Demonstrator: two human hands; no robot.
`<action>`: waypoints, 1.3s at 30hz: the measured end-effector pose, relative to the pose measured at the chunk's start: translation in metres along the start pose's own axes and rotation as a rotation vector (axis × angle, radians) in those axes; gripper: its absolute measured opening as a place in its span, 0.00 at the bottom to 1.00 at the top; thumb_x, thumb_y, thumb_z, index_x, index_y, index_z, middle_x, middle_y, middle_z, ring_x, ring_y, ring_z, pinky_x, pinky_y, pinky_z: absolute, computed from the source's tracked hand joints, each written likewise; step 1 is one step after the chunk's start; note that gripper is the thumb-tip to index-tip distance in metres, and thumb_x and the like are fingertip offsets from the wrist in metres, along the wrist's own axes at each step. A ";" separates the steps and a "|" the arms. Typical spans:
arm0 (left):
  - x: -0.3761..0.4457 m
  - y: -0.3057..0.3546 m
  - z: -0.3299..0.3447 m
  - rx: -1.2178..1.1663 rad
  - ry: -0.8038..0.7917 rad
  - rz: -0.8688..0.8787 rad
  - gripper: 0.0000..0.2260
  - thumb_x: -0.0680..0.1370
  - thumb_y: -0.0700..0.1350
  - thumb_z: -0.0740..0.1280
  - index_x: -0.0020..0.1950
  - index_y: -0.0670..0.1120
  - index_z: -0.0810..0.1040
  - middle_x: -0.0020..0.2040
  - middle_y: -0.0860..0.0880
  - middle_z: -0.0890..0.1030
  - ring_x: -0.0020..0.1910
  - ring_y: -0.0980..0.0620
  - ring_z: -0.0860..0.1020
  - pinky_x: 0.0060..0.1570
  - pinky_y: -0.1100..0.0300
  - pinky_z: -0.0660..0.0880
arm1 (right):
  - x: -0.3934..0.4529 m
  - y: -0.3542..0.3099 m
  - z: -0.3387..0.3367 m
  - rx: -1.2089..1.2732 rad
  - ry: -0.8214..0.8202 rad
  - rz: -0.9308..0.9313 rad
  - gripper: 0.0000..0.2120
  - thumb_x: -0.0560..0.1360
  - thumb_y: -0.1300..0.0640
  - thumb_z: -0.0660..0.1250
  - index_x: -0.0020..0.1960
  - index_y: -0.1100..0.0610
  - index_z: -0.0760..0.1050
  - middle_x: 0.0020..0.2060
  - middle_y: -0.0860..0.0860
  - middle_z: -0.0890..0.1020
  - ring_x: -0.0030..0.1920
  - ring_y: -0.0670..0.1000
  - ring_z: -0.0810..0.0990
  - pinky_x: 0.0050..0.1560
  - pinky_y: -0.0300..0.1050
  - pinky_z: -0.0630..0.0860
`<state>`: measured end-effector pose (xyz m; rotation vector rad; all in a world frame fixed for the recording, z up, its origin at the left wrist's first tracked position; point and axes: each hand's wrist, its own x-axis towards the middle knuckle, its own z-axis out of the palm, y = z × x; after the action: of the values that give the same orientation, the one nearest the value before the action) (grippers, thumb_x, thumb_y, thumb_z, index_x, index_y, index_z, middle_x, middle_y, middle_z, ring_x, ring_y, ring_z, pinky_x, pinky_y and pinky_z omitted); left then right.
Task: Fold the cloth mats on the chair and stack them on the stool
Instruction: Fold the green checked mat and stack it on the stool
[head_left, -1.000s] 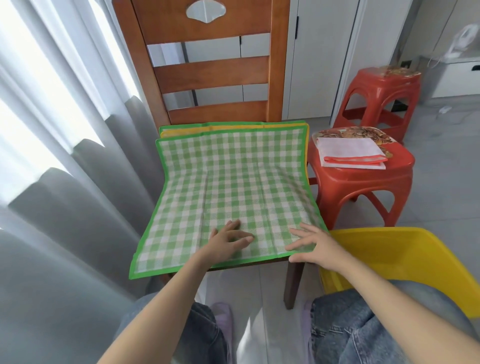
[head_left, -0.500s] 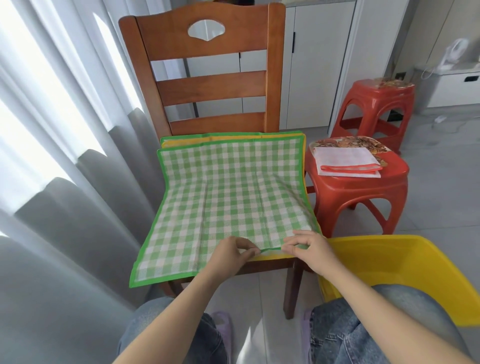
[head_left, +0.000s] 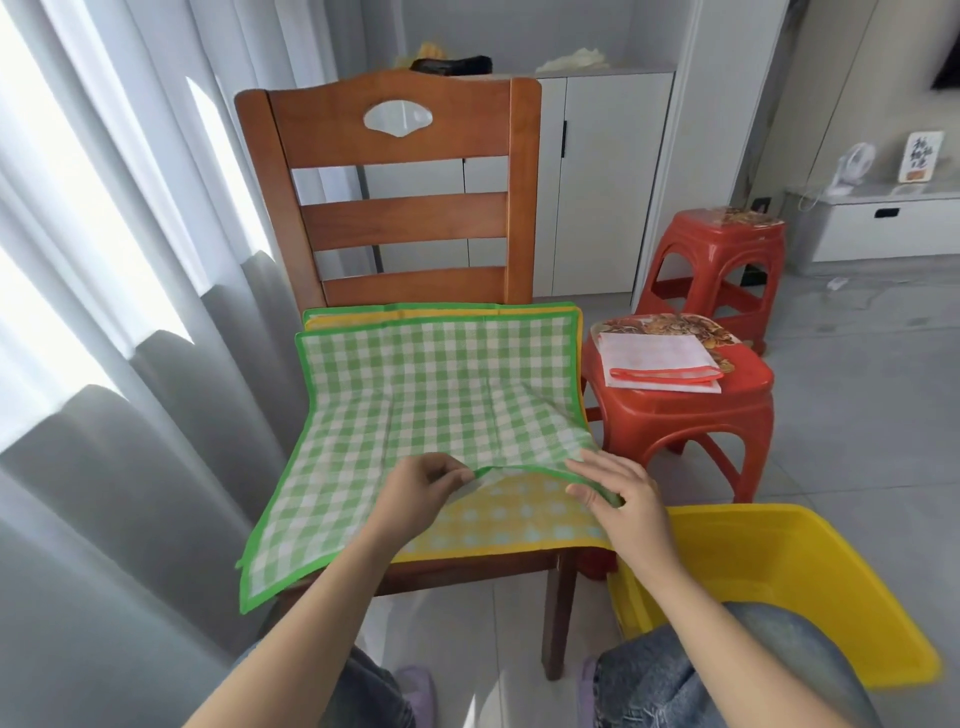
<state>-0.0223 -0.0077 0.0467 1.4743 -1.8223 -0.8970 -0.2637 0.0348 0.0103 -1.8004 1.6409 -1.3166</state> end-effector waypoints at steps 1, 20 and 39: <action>0.001 0.002 -0.002 -0.001 0.001 0.002 0.08 0.77 0.46 0.67 0.38 0.53 0.79 0.39 0.58 0.81 0.41 0.62 0.78 0.38 0.67 0.70 | 0.000 -0.001 0.000 -0.002 0.013 0.000 0.15 0.68 0.42 0.65 0.54 0.40 0.77 0.58 0.40 0.76 0.62 0.41 0.69 0.66 0.41 0.60; 0.016 0.019 -0.026 0.245 0.018 0.114 0.11 0.79 0.47 0.64 0.36 0.55 0.73 0.34 0.55 0.77 0.34 0.54 0.75 0.31 0.65 0.66 | 0.022 -0.011 -0.007 0.092 0.222 0.023 0.10 0.69 0.44 0.66 0.46 0.45 0.81 0.44 0.40 0.81 0.52 0.47 0.77 0.52 0.42 0.72; 0.043 0.009 -0.055 0.321 -0.069 0.069 0.10 0.79 0.47 0.65 0.37 0.50 0.75 0.30 0.52 0.74 0.29 0.55 0.69 0.30 0.63 0.63 | 0.084 0.000 -0.017 0.091 0.040 0.140 0.18 0.76 0.51 0.63 0.30 0.51 0.64 0.23 0.43 0.62 0.24 0.43 0.67 0.27 0.34 0.62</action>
<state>0.0095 -0.0555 0.0875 1.5745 -2.1311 -0.6497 -0.2868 -0.0370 0.0505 -1.5869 1.6661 -1.3500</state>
